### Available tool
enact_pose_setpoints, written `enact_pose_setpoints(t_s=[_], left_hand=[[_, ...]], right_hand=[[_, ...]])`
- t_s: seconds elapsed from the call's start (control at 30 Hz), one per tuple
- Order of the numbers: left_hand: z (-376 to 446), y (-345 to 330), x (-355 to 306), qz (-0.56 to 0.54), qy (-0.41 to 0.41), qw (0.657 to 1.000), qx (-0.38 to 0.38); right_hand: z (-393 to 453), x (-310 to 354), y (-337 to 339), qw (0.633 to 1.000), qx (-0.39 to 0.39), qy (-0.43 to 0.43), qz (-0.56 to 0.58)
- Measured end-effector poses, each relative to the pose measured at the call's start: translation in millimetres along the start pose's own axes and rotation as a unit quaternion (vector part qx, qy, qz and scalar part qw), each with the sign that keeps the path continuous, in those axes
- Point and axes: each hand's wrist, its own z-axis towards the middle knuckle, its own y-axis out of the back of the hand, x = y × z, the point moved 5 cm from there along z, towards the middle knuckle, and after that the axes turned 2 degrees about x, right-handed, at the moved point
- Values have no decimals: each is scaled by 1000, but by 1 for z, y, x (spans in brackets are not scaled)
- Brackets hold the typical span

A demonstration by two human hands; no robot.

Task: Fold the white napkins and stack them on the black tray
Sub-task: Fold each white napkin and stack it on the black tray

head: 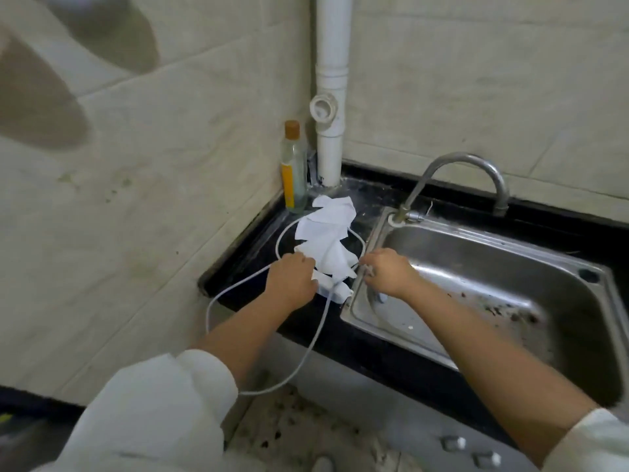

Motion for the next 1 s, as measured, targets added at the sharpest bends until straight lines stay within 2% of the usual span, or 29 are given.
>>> enact_pose_setpoints(t_s=[0.23,0.3,0.37,0.5,0.6,0.7,0.83,0.9,1.0], left_hand=[[43,-53,5,-73,15,996,43],[52,-57,4,-98,9,994,39],[62,-55,3,-145,13,989,27],[91,-46,9,-202,35,979,-14],[126,-40,-4,-223,-3,975,9],[162,-48,-38,-161,-96,977,102],[173,-73,-64,59,-177,951,247],[169,-75,-68,134,-203,938,249],[169,-67,-67,125,-217,949,190]], right_hand=[[65,-26,-59,996,78,41,0],[71,-30,-68,997,49,53,30],[79,-36,-69,992,-26,96,75],[78,-51,-64,987,-30,136,83],[62,-62,-55,985,-57,145,76],[45,-76,-52,980,-123,114,105],[27,-87,-50,967,-178,57,173],[19,-90,-46,960,-189,25,207],[10,-90,-41,940,-182,-16,290]])
